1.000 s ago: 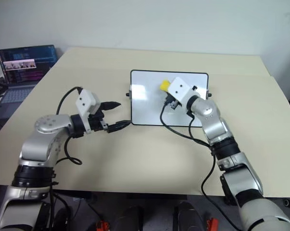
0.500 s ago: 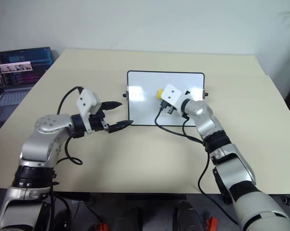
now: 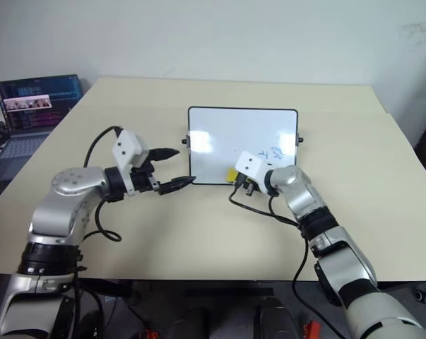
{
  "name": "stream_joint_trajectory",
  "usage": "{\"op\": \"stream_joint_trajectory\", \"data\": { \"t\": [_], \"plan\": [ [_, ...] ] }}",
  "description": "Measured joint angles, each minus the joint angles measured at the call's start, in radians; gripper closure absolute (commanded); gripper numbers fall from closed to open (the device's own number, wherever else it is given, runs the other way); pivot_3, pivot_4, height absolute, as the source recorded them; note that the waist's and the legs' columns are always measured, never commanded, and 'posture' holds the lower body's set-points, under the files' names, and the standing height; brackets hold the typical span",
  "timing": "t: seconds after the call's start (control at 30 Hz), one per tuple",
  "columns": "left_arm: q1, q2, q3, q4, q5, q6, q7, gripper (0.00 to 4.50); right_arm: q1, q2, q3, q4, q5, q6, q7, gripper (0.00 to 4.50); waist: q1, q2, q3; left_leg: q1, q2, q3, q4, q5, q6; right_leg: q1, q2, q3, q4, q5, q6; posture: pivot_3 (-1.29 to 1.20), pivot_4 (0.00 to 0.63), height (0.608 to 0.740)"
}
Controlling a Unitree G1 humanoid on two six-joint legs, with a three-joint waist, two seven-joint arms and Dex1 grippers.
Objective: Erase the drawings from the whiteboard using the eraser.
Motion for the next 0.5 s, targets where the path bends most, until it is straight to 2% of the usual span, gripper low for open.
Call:
{"op": "stream_joint_trajectory", "data": {
  "t": [0.2,0.5],
  "plan": [
    [-0.008,0.000,0.000,0.002,0.001,-0.001,0.000,0.00,-0.030,0.003,-0.002,0.008,-0.001,0.006,-0.042,3.38,0.000,0.000,0.000,-0.001,0.000,0.000,0.000,0.000,0.000,-0.001,0.000,0.000,0.000,0.001,-0.002,0.00,0.150,0.740],
    [-0.013,-0.001,-0.008,0.005,0.001,-0.001,0.002,0.00,-0.229,0.063,-0.006,0.212,-0.036,-0.010,-0.229,3.38,-0.001,0.000,0.000,-0.001,0.000,0.000,-0.001,0.000,0.000,-0.002,0.000,0.000,0.000,0.002,-0.004,0.00,0.150,0.740]
  ]
}}
